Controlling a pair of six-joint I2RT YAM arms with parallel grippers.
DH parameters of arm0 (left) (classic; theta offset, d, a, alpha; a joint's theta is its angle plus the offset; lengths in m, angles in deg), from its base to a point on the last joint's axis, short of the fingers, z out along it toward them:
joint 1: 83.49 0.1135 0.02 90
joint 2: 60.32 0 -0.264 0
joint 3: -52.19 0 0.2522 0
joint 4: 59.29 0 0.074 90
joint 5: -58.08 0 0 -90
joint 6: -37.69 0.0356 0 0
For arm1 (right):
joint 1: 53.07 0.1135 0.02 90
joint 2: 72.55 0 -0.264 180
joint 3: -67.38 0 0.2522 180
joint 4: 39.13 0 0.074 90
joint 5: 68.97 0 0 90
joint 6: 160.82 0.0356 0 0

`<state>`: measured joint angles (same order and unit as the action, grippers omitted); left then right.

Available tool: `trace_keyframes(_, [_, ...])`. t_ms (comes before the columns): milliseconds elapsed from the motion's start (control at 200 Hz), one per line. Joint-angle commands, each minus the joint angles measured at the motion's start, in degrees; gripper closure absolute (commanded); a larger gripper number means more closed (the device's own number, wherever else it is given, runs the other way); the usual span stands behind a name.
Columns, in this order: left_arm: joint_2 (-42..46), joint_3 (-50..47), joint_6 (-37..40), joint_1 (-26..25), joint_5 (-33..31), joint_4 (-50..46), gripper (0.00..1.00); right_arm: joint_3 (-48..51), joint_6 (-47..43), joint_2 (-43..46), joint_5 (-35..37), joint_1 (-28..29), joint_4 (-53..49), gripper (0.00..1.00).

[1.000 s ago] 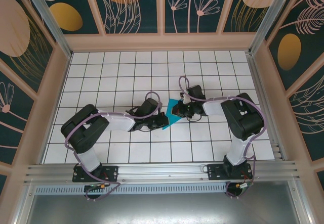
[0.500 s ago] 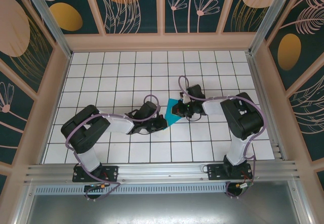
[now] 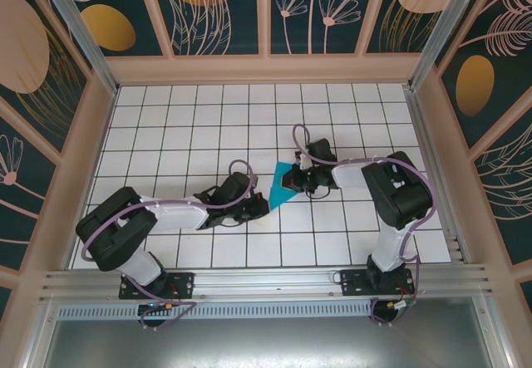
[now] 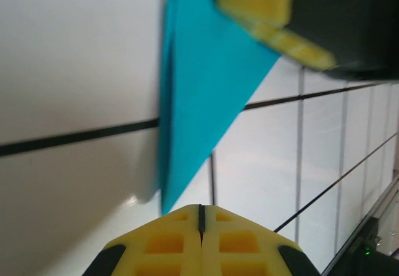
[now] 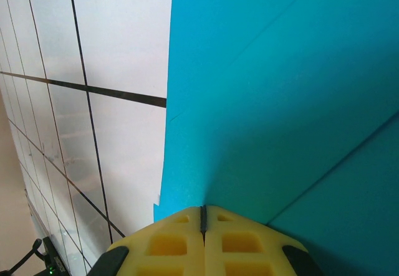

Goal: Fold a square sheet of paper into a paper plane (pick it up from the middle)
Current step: Fourth fold the wing at the center of the table.

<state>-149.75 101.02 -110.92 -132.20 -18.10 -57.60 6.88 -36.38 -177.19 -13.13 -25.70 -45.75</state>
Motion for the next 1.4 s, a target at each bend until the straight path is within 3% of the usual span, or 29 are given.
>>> trace_keyframes(0, [0.1,4.29,3.15,-0.16,-5.02,1.22,0.98,1.23,-1.3,-3.63,7.88,0.1,-4.73,1.0])
trace_keyframes(300, [-10.44,11.47,4.94,-0.11,-6.6,-0.81,1.0,0.95,-1.3,-3.89,7.17,0.19,-4.75,1.0])
trace_keyframes(640, [-16.19,13.85,6.29,0.15,-5.82,-0.35,1.0,1.17,-1.31,-4.05,7.25,0.18,-4.67,1.0])
trace_keyframes(786, [-16.52,11.97,6.03,0.03,-4.89,-1.42,1.0,1.13,-1.21,-4.46,7.43,0.14,-4.77,1.0])
trace_keyframes(951, [-17.28,8.12,5.1,-0.62,2.88,-2.23,1.0,0.74,-1.07,-5.04,8.04,0.14,-5.53,1.0])
trace_keyframes(1396, [-6.89,-3.64,3.39,-3.13,1.47,-6.78,1.0,0.47,-1.04,-5.06,8.93,-0.3,-6.31,1.0])
